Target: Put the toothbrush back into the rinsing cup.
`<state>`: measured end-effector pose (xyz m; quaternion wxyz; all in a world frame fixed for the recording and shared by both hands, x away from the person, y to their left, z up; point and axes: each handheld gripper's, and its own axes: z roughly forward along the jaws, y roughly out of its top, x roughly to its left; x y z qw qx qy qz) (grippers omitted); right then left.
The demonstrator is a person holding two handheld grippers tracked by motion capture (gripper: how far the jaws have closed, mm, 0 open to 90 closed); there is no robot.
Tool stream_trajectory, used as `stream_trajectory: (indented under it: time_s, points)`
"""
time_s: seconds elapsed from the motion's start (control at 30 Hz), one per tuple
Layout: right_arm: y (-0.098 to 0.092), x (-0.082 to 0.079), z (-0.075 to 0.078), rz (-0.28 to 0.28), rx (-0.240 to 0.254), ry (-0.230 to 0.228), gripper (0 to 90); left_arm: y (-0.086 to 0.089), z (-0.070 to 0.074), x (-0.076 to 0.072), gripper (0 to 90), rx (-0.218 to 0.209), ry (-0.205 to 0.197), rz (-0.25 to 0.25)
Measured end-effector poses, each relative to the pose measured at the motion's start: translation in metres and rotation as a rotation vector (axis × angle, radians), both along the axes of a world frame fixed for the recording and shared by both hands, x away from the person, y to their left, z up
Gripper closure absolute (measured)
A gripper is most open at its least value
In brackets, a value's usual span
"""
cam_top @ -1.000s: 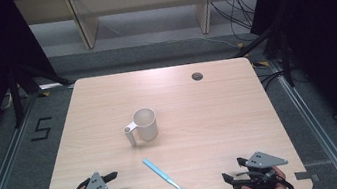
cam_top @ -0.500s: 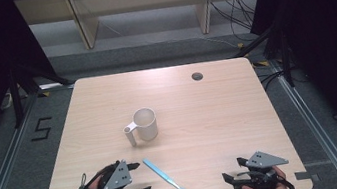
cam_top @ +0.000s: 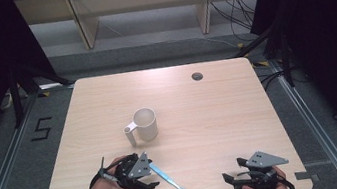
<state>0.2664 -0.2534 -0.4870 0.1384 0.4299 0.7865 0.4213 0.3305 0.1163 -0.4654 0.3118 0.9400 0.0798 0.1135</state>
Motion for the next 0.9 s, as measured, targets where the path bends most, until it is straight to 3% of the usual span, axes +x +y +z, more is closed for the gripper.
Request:
stream_trajectory:
  time_s: [0.03, 0.17, 0.2, 0.27, 0.33, 0.37, 0.43, 0.47, 0.5, 0.57, 0.67, 0.87, 0.9]
  points:
    - [-0.001, 0.0, 0.0, 0.001, -0.018, -0.007, 25.2, -0.002, 0.0, 0.001, 29.0, 0.007, 0.001, -0.001]
    - [-0.002, 0.0, 0.001, -0.003, -0.007, -0.005, 25.2, -0.008, 0.002, 0.008, 29.0, 0.048, 0.016, -0.008]
    - [-0.001, -0.002, 0.001, -0.018, 0.005, 0.022, 25.2, -0.009, 0.001, 0.01, 29.7, 0.05, 0.014, -0.003]
    - [-0.003, 0.0, 0.0, -0.001, -0.004, -0.011, 25.4, -0.011, 0.001, 0.013, 30.3, 0.075, 0.024, -0.014]
    - [-0.003, 0.0, 0.0, -0.001, -0.002, -0.009, 25.4, -0.014, 0.001, 0.015, 30.2, 0.095, 0.023, -0.022]
    - [-0.001, -0.002, 0.001, -0.017, 0.008, 0.019, 25.4, -0.015, 0.001, 0.014, 30.2, 0.099, 0.026, -0.024]
    - [-0.002, -0.001, 0.0, -0.008, -0.001, -0.001, 25.4, -0.018, 0.001, 0.014, 30.2, 0.115, 0.024, -0.036]
    - [-0.002, -0.001, 0.001, -0.008, -0.001, -0.001, 25.4, -0.019, 0.0, 0.014, 30.2, 0.103, 0.027, -0.027]
    - [-0.002, 0.0, 0.0, -0.008, 0.001, 0.002, 25.4, -0.02, 0.002, 0.015, 30.2, 0.136, 0.023, -0.048]
    - [-0.001, 0.0, 0.0, -0.001, 0.002, 0.016, 25.4, -0.022, 0.0, 0.014, 30.5, 0.114, 0.036, -0.032]
    - [-0.001, 0.0, 0.0, 0.0, -0.004, 0.002, 25.4, -0.023, 0.0, 0.017, 30.0, 0.181, 0.021, -0.061]
    - [-0.002, 0.001, 0.0, 0.012, -0.018, -0.006, 25.4, -0.025, 0.0, 0.019, 29.9, 0.195, 0.03, -0.068]
    - [0.0, -0.001, -0.001, 0.001, 0.004, 0.022, 25.4, -0.026, 0.0, 0.019, 30.1, 0.191, 0.031, -0.066]
